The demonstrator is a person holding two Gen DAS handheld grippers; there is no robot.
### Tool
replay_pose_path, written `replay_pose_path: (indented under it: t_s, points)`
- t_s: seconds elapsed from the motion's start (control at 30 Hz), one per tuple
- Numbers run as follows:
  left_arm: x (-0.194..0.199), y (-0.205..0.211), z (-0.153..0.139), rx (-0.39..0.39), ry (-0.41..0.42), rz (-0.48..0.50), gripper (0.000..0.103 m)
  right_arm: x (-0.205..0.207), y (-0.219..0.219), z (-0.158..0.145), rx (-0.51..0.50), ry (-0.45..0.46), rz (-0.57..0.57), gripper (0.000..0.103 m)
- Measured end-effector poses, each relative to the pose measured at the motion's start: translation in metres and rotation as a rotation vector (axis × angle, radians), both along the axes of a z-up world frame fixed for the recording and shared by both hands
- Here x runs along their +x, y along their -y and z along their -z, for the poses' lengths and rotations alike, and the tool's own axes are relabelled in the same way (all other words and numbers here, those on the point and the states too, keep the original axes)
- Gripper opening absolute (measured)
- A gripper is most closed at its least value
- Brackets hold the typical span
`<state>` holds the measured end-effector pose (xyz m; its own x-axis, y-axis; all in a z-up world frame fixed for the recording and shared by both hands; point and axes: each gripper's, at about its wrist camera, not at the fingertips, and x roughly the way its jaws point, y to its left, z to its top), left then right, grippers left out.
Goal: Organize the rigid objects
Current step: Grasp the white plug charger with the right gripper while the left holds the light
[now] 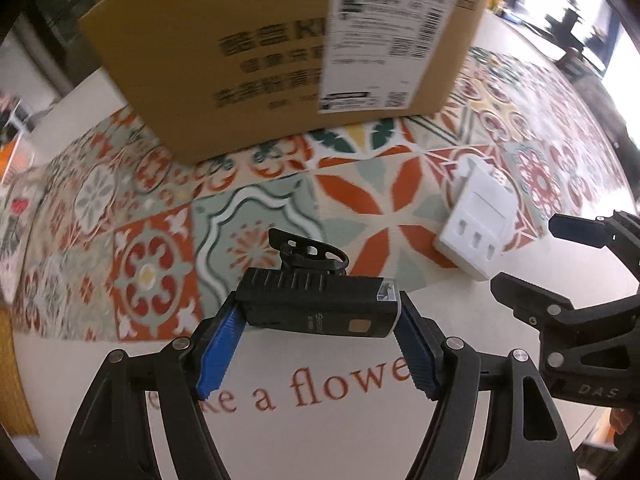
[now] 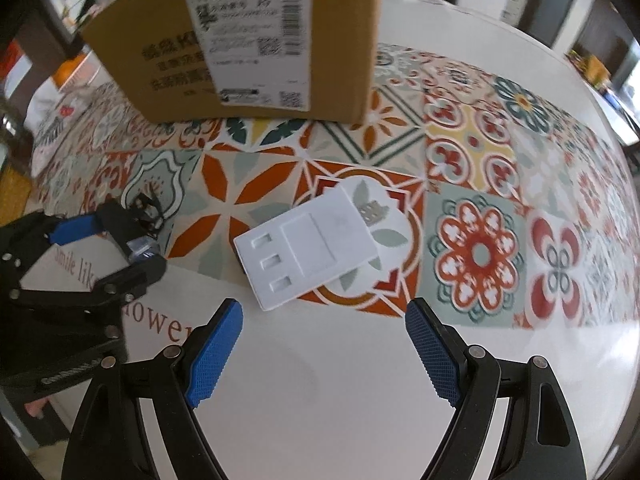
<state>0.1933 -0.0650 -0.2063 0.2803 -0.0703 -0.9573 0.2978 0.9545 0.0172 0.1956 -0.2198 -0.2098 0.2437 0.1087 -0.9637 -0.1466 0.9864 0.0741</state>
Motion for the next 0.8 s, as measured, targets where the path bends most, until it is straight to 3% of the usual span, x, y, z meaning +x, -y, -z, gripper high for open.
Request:
replay_pose_path:
  t_s: [0.37,0.8]
  points:
    - [0.001,-0.020,0.007,0.002,-0.030,-0.074,0.072,0.031,-0.016,0.021,-0.023,-0.047,-0.115,0.084]
    - [0.026,-0.020,0.018,0.022,-0.021,-0.099,0.072,0.065,-0.036,0.027,-0.024,-0.010,-0.118,0.082]
